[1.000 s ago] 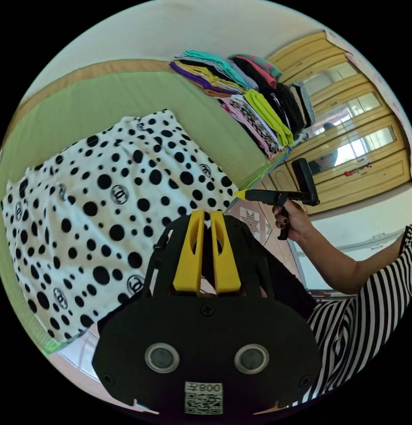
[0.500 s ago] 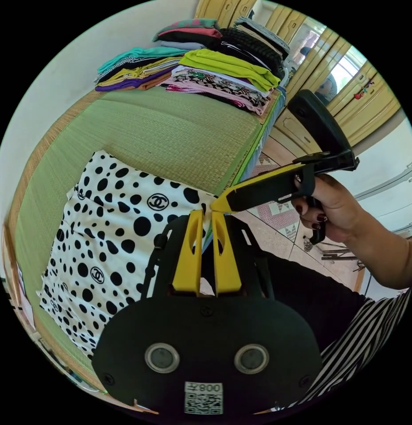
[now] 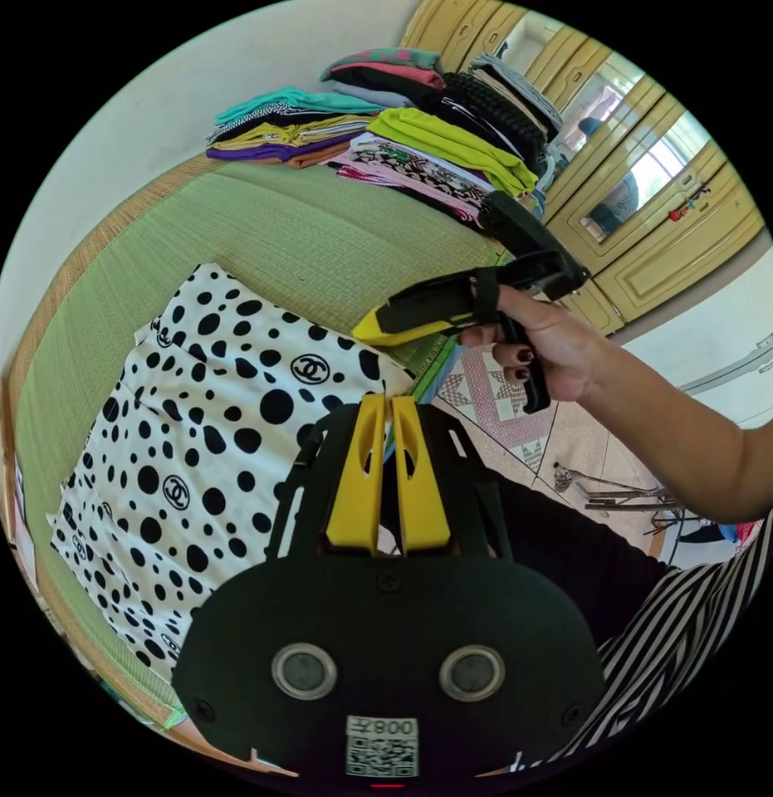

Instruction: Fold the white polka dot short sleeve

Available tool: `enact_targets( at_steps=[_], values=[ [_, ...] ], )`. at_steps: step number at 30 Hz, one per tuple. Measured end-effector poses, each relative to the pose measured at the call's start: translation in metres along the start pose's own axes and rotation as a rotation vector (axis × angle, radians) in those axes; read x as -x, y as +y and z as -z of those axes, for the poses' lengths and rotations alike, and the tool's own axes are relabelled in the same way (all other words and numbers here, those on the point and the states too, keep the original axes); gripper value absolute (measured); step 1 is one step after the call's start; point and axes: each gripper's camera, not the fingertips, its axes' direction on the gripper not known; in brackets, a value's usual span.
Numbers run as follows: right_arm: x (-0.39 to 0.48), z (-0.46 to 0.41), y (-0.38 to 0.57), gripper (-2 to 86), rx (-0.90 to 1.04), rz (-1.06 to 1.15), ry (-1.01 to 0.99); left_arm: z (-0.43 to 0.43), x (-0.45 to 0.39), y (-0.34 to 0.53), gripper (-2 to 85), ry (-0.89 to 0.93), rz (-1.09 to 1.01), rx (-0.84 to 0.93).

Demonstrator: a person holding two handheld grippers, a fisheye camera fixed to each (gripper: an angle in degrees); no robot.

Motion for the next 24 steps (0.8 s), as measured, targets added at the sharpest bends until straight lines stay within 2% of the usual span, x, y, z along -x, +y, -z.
enact_targets(
  at_steps=[24],
  values=[
    [0.008,-0.051,-0.177,7.0,0.128,0.030,-0.165,0.009,0.006,-0.003,1.3,0.106,0.078,-0.068]
  ],
)
